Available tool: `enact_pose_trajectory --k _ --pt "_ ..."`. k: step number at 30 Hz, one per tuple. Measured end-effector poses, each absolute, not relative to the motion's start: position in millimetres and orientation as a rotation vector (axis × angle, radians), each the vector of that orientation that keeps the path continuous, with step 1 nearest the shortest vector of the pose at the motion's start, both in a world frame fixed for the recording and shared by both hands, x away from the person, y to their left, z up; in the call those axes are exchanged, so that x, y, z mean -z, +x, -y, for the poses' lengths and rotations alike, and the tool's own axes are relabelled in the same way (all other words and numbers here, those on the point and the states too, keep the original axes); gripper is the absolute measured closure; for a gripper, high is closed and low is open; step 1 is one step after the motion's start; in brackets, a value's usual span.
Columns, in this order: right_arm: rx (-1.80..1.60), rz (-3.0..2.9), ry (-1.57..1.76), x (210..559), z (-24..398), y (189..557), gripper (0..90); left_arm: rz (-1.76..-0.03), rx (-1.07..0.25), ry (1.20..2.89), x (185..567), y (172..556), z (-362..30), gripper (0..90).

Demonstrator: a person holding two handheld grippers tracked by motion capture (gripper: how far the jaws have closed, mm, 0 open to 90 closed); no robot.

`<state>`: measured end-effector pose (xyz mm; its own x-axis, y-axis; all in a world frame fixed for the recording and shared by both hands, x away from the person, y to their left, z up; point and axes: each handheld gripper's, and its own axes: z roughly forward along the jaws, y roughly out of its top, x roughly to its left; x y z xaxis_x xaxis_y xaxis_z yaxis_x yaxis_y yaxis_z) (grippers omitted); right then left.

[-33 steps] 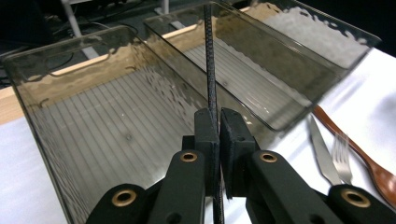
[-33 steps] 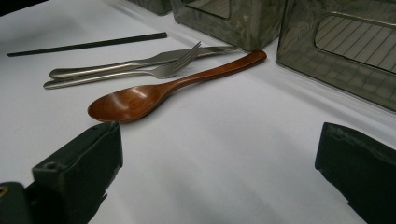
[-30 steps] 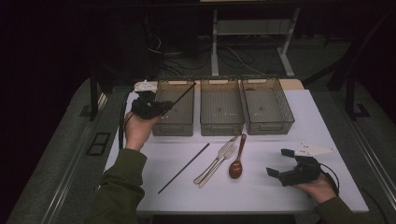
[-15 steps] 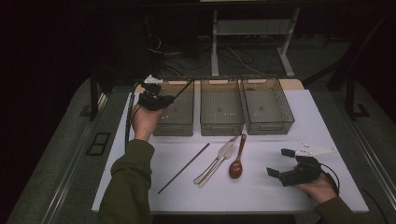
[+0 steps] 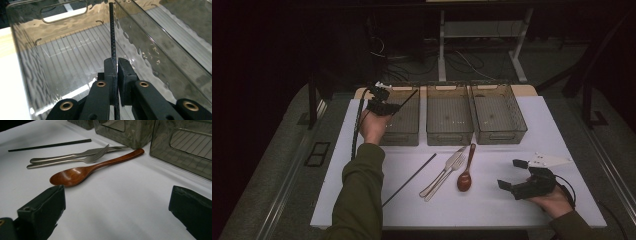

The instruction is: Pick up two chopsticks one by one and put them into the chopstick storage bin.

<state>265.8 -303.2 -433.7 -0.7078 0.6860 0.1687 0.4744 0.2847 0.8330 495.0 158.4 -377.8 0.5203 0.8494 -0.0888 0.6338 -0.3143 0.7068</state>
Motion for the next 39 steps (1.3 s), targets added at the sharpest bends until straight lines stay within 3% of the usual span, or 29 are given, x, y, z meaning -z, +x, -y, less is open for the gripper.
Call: enact_pose_trajectory --k 2,3,14,25,39 --pt "-1.393 -2.327 1.077 433 304 266 0.2 -1.216 -0.43 2.081 378 497 -155 83.8" --pt "-1.394 -2.327 1.076 433 304 266 0.2 -1.215 -0.439 2.078 378 497 -154 78.7" --pt "-1.395 -2.326 1.075 433 304 265 0.3 -1.156 -0.419 2.046 365 488 -158 61.9" --pt "-1.388 -2.325 1.08 433 303 266 0.3 -1.039 -0.396 2.014 343 454 -161 41.5" --pt "-1.381 -2.326 1.084 434 303 266 0.2 -0.893 -0.394 2.018 341 394 -152 29.7"
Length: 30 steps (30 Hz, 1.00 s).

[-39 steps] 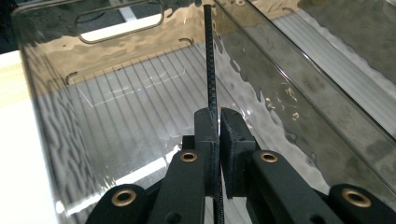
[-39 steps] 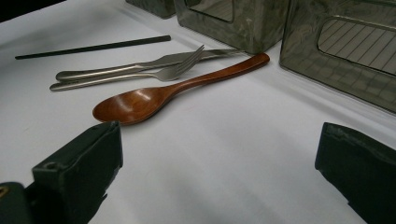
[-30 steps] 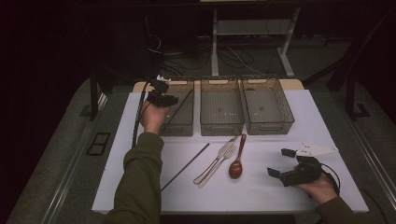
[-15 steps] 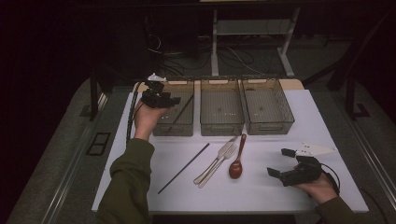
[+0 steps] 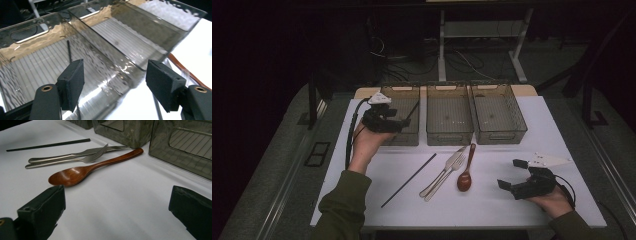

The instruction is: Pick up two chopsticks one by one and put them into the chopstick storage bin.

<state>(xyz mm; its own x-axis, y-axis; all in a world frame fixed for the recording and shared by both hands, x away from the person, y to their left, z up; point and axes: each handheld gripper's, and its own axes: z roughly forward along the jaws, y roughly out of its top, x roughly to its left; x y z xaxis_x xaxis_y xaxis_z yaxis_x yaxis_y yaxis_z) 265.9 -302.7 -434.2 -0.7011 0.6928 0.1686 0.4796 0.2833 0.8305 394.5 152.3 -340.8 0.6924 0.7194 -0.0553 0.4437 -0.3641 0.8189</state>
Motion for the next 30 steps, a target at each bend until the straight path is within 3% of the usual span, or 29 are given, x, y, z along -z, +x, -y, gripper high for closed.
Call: enact_pose_trajectory --k 12,30 --pt "-1.381 -2.324 1.087 434 302 266 0.3 -0.871 -0.388 2.022 365 346 -154 26.0" --pt "-1.363 -2.344 1.093 439 303 268 0.2 -0.847 -0.347 2.056 406 295 -152 28.6"
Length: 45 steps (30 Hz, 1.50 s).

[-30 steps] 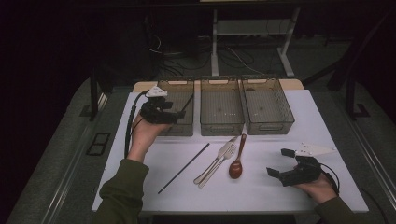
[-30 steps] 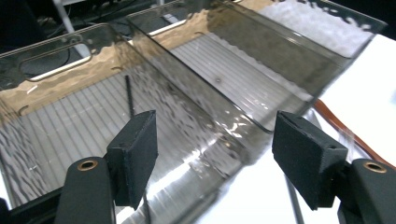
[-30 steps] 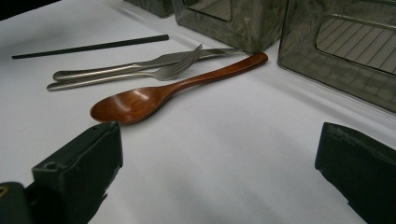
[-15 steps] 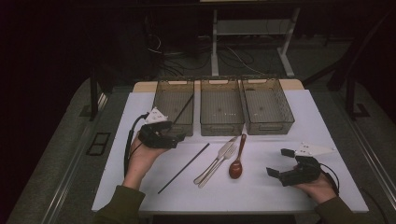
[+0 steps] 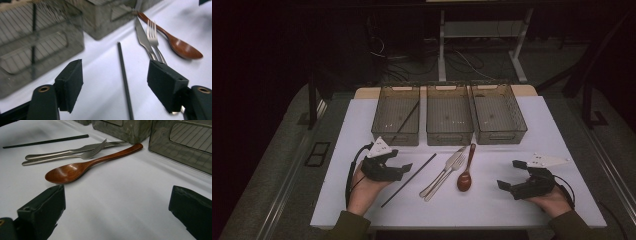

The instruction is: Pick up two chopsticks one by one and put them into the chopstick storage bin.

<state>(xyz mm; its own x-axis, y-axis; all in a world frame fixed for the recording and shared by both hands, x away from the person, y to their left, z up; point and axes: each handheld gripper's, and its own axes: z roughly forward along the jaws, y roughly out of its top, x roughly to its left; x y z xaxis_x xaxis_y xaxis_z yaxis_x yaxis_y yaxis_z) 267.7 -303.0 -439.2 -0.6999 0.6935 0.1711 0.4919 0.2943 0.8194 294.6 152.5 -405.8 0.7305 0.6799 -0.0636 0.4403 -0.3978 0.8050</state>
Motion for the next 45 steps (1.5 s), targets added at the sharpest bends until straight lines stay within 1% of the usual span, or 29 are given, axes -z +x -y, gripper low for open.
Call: enact_pose_trajectory --k 3,5,7,11,14,17,23,25,32,45 --pt "-1.362 -2.344 1.089 439 303 267 0.3 -0.836 -0.327 2.074 411 288 -150 32.3" --pt "-1.361 -2.344 1.089 439 303 267 0.2 -0.834 -0.312 2.08 415 284 -148 37.6" --pt "-1.36 -2.345 1.086 439 303 267 0.2 -0.824 -0.307 2.099 419 280 -147 46.3" --pt "-1.359 -2.345 1.086 439 302 267 0.3 -0.843 -0.288 2.125 428 277 -146 60.0" --pt "-1.36 -2.344 1.085 439 302 267 0.3 -0.856 -0.278 2.147 433 277 -144 67.4" --pt "-1.36 -2.343 1.084 439 302 267 0.2 -0.877 -0.25 2.154 439 279 -146 72.2" --pt "-1.358 -2.343 1.084 439 302 267 0.3 -0.9 -0.203 2.158 446 282 -145 77.1" --pt "-1.359 -2.342 1.084 439 302 267 0.2 -0.893 -0.204 2.187 447 282 -145 78.0" --pt "-1.36 -2.342 1.082 439 302 267 0.2 -0.886 -0.254 2.198 449 280 -143 83.9" --pt "-1.362 -2.342 1.077 439 302 266 0.2 -0.912 -0.214 2.188 446 283 -144 85.7"
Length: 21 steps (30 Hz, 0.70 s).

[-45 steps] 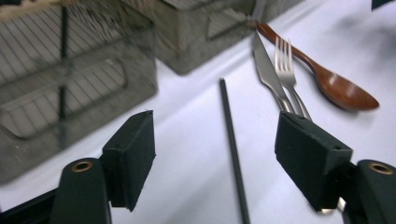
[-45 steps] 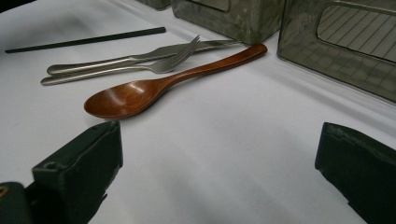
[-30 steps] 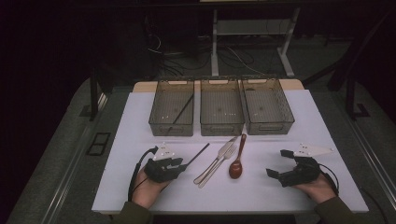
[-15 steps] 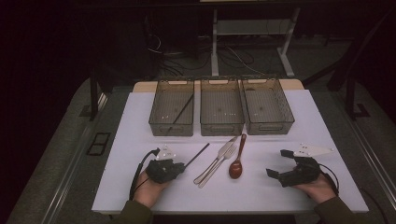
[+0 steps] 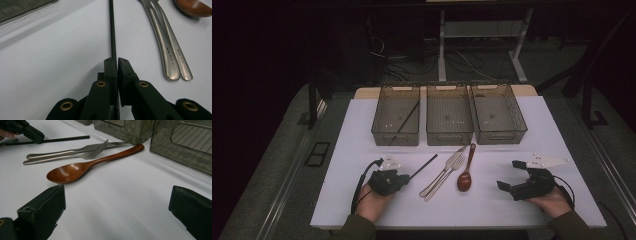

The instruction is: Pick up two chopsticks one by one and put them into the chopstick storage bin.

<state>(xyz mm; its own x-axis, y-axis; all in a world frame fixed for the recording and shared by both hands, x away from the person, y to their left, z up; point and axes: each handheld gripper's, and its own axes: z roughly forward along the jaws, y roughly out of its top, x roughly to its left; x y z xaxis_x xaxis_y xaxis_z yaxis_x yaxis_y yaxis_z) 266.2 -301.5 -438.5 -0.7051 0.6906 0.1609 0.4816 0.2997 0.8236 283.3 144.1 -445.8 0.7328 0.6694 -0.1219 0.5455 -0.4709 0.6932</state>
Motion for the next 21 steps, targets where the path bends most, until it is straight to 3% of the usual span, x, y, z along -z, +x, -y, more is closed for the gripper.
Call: enact_pose_trajectory --k 21 --pt "-1.361 -2.339 1.078 438 302 266 0.2 -0.871 -0.196 2.144 424 283 -153 85.7"
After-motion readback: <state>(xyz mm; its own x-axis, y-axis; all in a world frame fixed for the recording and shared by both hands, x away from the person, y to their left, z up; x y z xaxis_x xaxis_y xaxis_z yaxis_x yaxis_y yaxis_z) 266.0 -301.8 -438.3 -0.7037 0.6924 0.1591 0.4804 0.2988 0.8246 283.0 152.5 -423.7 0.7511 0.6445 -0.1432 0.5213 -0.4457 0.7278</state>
